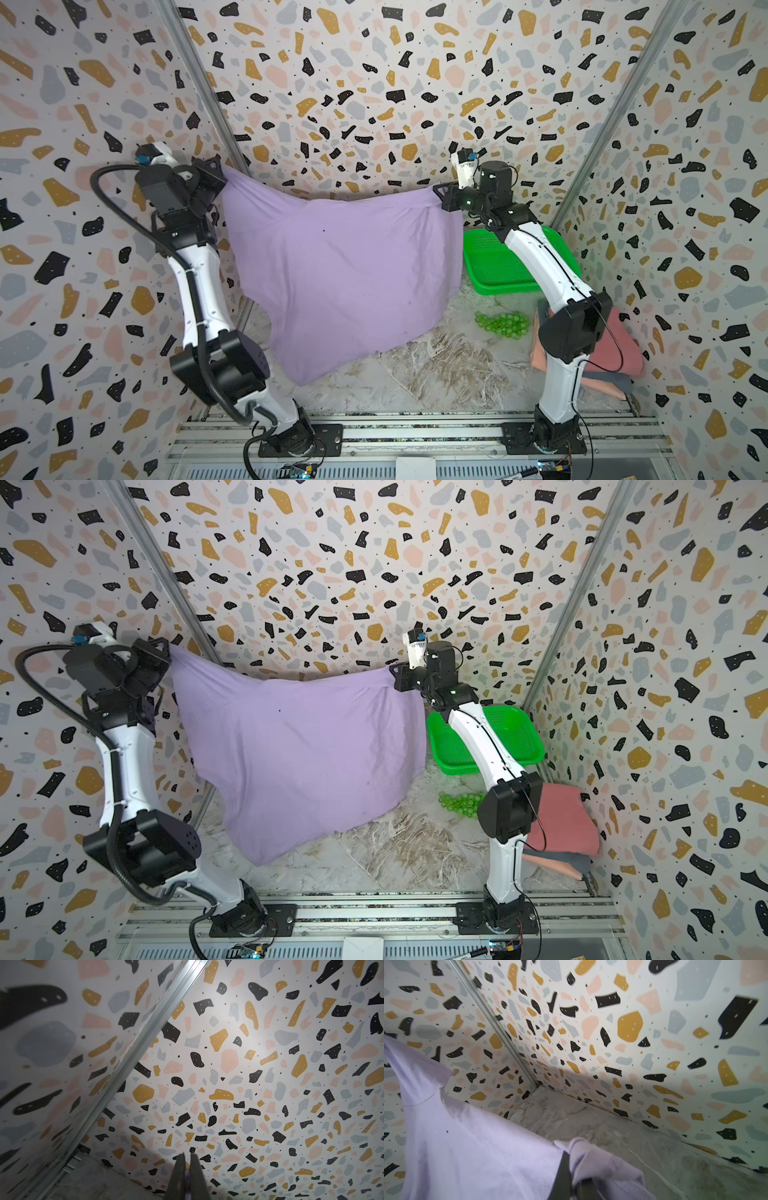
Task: Fold and stack the t-shirts
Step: 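Lift the t-shirt high with both grippers, stretching it between them, then swing the raised t-shirt away from the robot and lay it on the table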
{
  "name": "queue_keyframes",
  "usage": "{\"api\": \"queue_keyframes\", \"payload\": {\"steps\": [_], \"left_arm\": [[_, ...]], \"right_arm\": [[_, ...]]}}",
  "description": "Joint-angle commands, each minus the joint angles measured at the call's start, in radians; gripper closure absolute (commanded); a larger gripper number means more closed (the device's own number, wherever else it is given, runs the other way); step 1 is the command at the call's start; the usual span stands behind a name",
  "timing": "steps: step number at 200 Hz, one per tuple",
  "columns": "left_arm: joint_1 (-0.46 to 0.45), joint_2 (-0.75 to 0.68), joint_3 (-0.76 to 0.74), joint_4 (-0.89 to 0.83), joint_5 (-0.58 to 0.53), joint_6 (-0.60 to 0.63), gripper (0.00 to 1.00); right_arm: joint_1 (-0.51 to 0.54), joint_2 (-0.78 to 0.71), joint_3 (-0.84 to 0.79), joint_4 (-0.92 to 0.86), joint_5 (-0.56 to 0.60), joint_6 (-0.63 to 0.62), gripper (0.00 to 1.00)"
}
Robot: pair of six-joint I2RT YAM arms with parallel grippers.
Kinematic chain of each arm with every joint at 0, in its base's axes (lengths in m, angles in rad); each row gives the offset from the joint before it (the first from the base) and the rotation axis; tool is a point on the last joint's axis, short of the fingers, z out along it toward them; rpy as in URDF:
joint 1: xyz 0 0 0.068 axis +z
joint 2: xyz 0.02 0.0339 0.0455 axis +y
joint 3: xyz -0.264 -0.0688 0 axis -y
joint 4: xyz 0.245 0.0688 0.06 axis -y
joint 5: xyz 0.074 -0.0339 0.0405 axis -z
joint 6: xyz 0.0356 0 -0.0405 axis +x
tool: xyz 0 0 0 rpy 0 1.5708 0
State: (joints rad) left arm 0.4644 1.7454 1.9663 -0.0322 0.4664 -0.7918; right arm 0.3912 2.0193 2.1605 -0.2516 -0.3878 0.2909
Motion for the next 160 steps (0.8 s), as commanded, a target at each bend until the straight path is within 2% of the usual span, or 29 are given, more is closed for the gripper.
{"api": "queue_keyframes", "payload": {"steps": [1,19,26,36,49,67,81,95,107,116,126,135,144,154,160], "left_arm": [[-0.012,0.069,0.328,0.098,0.026,-0.084,1.00],[0.000,0.211,0.675,0.053,0.023,-0.182,1.00],[0.020,0.213,0.702,0.105,0.033,-0.243,1.00],[0.052,0.164,0.650,0.178,0.049,-0.306,1.00],[0.073,0.048,0.506,0.179,0.056,-0.266,1.00],[0.074,-0.165,0.226,0.091,0.040,-0.117,1.00],[0.073,-0.319,0.022,-0.031,0.007,0.017,1.00],[0.065,-0.457,-0.155,-0.243,-0.059,0.148,1.00],[-0.001,-0.586,-0.344,-0.367,-0.180,0.253,1.00],[-0.054,-0.690,-0.517,-0.389,-0.267,0.267,1.00],[-0.082,-0.793,-0.705,-0.414,-0.296,0.230,1.00],[-0.127,-0.863,-0.822,-0.486,-0.348,0.207,1.00],[-0.180,-0.920,-0.915,-0.534,-0.391,0.180,0.84],[-0.188,-0.991,-0.990,-0.557,-0.409,0.138,0.62],[-0.188,-1.034,-1.011,-0.564,-0.429,0.129,0.53]], "right_arm": [[-0.015,0.021,0.245,0.096,-0.035,0.036,1.00],[-0.031,0.075,0.423,0.081,-0.051,0.055,1.00],[-0.036,0.060,0.432,0.084,-0.050,0.056,1.00],[-0.036,0.008,0.379,0.099,-0.049,0.044,1.00],[-0.037,-0.095,0.211,0.154,-0.051,0.034,1.00],[-0.037,-0.239,-0.084,0.248,-0.058,0.033,1.00],[-0.037,-0.306,-0.264,0.257,-0.061,0.034,0.99],[-0.035,-0.356,-0.441,0.240,-0.071,0.039,0.99],[-0.034,-0.404,-0.620,0.243,-0.096,0.051,0.96],[-0.032,-0.433,-0.743,0.248,-0.114,0.045,0.94],[-0.031,-0.457,-0.857,0.216,-0.093,0.044,0.92],[-0.034,-0.472,-0.934,0.164,-0.067,0.042,0.84],[-0.037,-0.481,-0.984,0.086,-0.019,0.056,0.74],[-0.046,-0.490,-1.014,-0.014,0.043,0.076,0.60],[-0.048,-0.503,-1.030,-0.062,0.088,0.090,0.54]]}}
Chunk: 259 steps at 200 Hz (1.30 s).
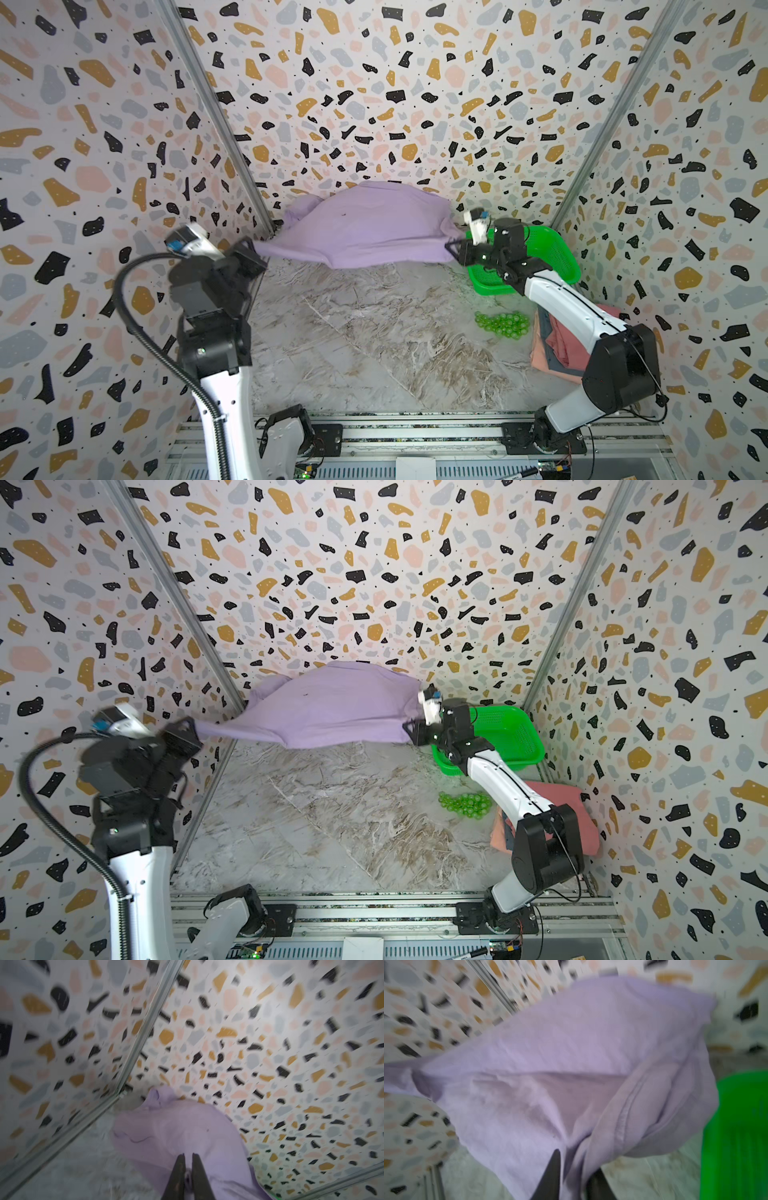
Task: Fold and stack the t-shirts
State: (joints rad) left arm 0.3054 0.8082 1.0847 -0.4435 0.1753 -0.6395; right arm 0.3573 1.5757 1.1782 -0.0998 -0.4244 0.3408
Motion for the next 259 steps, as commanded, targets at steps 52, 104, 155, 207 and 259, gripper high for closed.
{"api": "queue_keyframes", "payload": {"steps": [52,104,155,207,259], "left_arm": [[-0.049,-0.021,-0.041,-0.082,-0.095,0.004,0.34],[-0.069,0.241,-0.123,0.100,0.122,0.062,0.33],[-0.091,0.563,-0.151,0.280,0.182,0.094,0.33],[-0.091,0.603,-0.204,0.110,0.122,0.162,0.39],[-0.100,0.533,-0.409,0.168,0.140,0.150,0.41]], "right_arm": [[-0.011,-0.101,-0.001,-0.200,0.179,0.078,0.37],[0.083,0.077,0.084,-0.021,0.120,0.134,0.37],[0.181,0.280,0.107,0.041,0.108,0.184,0.37],[0.177,0.519,0.240,0.056,0.150,0.176,0.39],[0.154,0.700,0.443,-0.049,0.165,0.150,0.40]]}}
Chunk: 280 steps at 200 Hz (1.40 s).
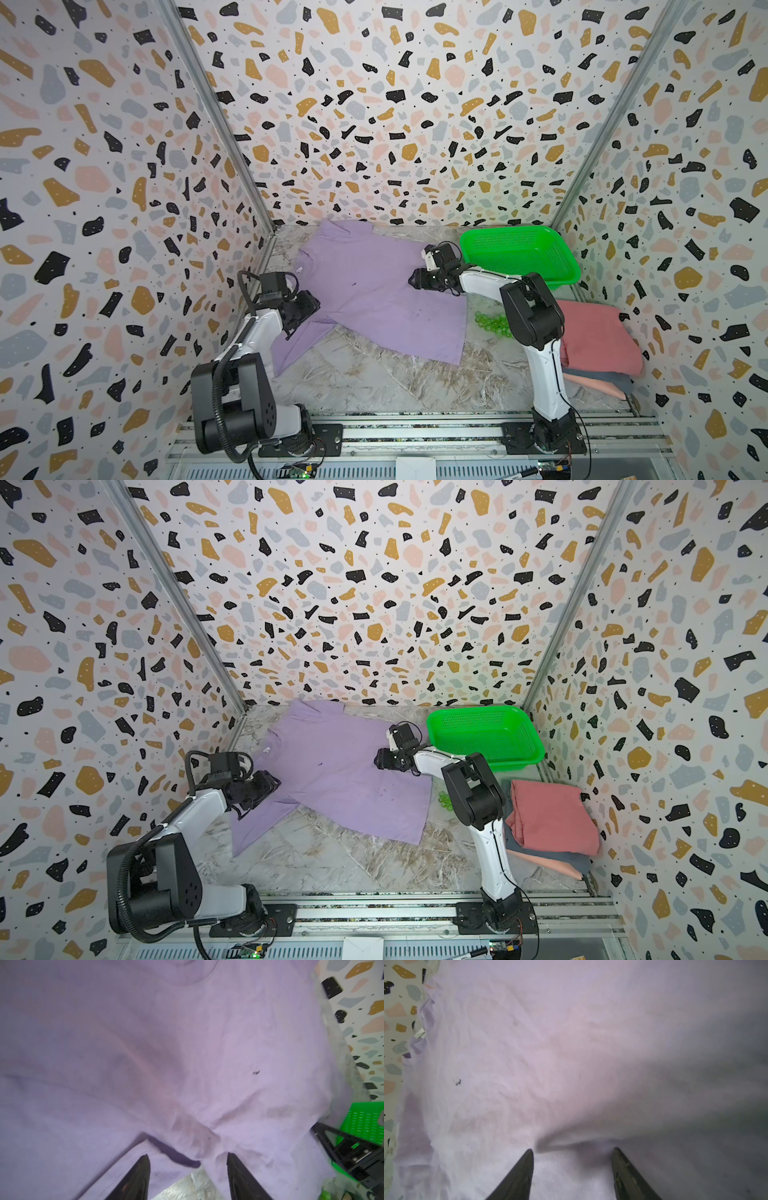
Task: Fold and stack the t-shirts
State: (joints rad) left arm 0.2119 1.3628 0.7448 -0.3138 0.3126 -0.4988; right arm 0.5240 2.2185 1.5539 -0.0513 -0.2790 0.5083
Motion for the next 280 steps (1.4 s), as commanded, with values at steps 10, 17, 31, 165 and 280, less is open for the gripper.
{"api": "queue_keyframes", "payload": {"steps": [10,17,31,165,280], "left_arm": [[-0.006,-0.022,-0.088,0.090,0.009,0.001,0.41],[-0.006,-0.016,-0.096,0.122,0.009,-0.003,0.41],[-0.007,0.010,-0.095,0.155,-0.007,0.003,0.42],[-0.129,0.118,-0.055,0.033,-0.359,-0.057,0.71],[-0.195,0.012,-0.007,-0.098,-0.452,-0.090,1.00]], "right_arm": [[-0.018,0.064,0.081,-0.107,0.019,-0.026,0.40],[-0.020,0.061,0.081,-0.102,0.019,-0.030,0.40],[-0.028,0.061,0.085,-0.100,0.017,-0.042,0.40],[-0.064,-0.017,0.022,-0.090,-0.035,-0.064,0.40],[-0.094,-0.063,-0.064,-0.056,-0.062,-0.076,0.40]]}}
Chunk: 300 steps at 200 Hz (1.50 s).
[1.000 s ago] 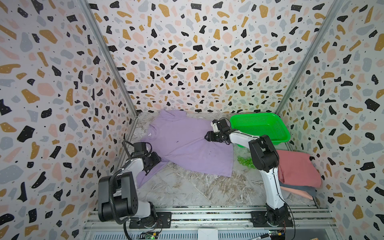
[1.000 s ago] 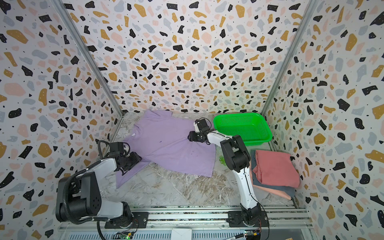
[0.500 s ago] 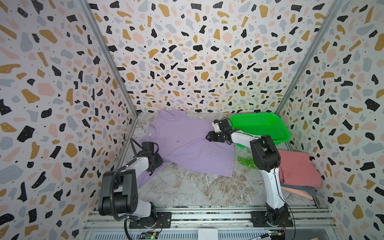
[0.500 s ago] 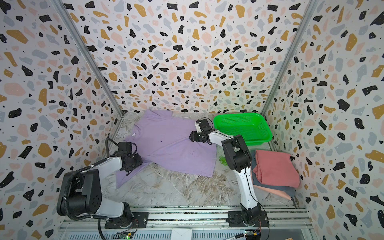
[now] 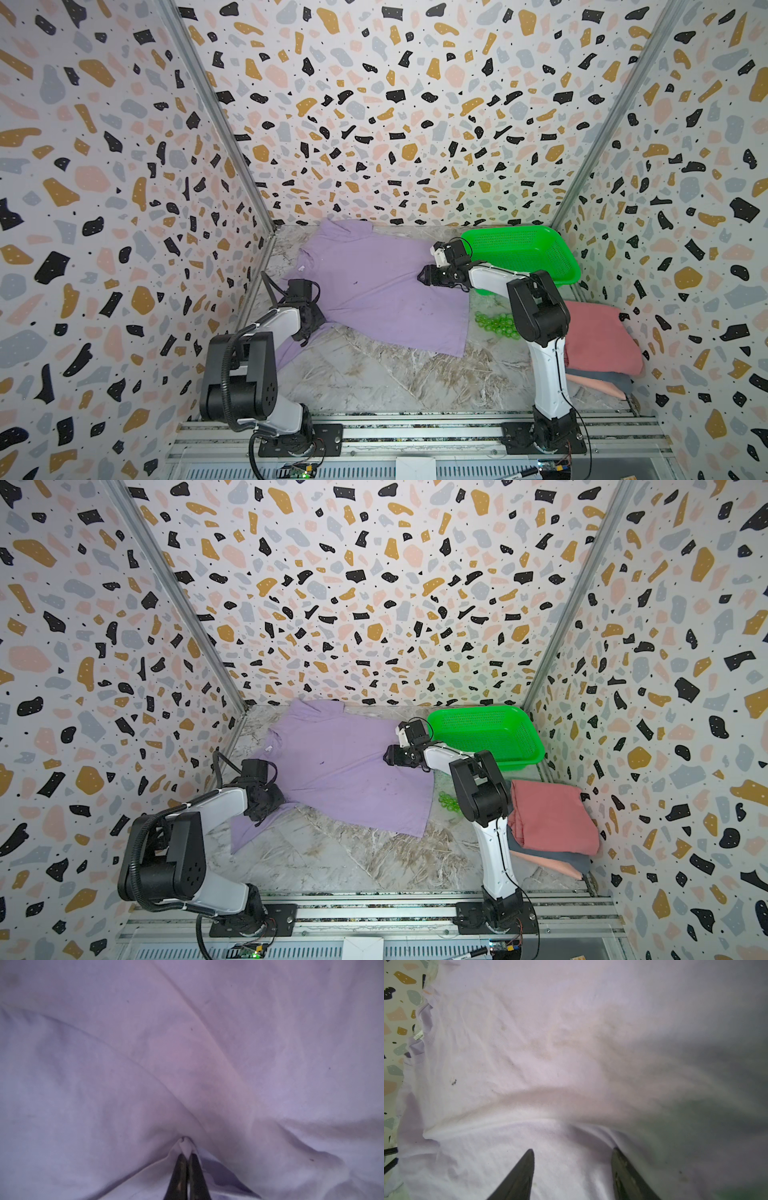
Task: Fold and stack the t-shirts
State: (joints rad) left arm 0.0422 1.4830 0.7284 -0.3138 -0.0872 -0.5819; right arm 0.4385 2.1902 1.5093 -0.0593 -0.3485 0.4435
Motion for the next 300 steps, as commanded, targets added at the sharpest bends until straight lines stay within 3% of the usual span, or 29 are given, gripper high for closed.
{"api": "queue_keyframes", "payload": {"steps": [1,32,51,81,97,105,119,136,173,205,248,300], "left_arm": [[-0.028,-0.114,0.010,-0.104,-0.055,-0.006,1.00],[-0.088,-0.282,-0.001,-0.285,-0.050,-0.020,1.00],[-0.141,-0.391,-0.027,-0.399,0.047,-0.040,1.00],[-0.176,-0.568,-0.027,-0.399,0.325,-0.092,0.71],[-0.174,-0.594,0.036,-0.375,0.330,-0.071,0.51],[-0.174,-0.568,0.084,-0.396,0.262,-0.039,0.43],[-0.173,-0.492,0.142,-0.415,0.138,0.004,0.42],[-0.165,-0.388,0.173,-0.336,0.081,0.030,0.41],[-0.094,-0.122,0.197,-0.002,0.127,0.023,0.39],[-0.050,0.147,0.314,0.137,0.183,0.019,0.39],[-0.034,0.364,0.435,0.164,0.161,0.055,0.40],[0.092,0.456,0.372,0.191,0.160,-0.009,0.43]], "right_arm": [[-0.009,-0.035,-0.019,-0.047,0.008,-0.011,0.40],[-0.012,-0.027,-0.021,-0.042,0.000,-0.016,0.41],[-0.014,-0.024,-0.020,-0.043,-0.006,-0.019,0.41],[-0.020,-0.030,-0.019,-0.059,-0.005,-0.029,0.41],[-0.025,-0.040,-0.023,-0.069,-0.004,-0.034,0.41],[-0.026,-0.048,-0.023,-0.078,-0.005,-0.037,0.41],[-0.026,-0.069,-0.024,-0.095,-0.006,-0.046,0.41],[-0.026,-0.108,-0.046,-0.107,-0.008,-0.044,0.41],[-0.015,-0.214,-0.151,-0.085,0.025,-0.014,0.41],[0.004,-0.201,-0.162,-0.063,0.064,0.020,0.41],[0.050,-0.083,-0.041,-0.122,0.142,0.038,0.41],[0.057,0.145,0.226,-0.238,0.197,0.055,0.41]]}}
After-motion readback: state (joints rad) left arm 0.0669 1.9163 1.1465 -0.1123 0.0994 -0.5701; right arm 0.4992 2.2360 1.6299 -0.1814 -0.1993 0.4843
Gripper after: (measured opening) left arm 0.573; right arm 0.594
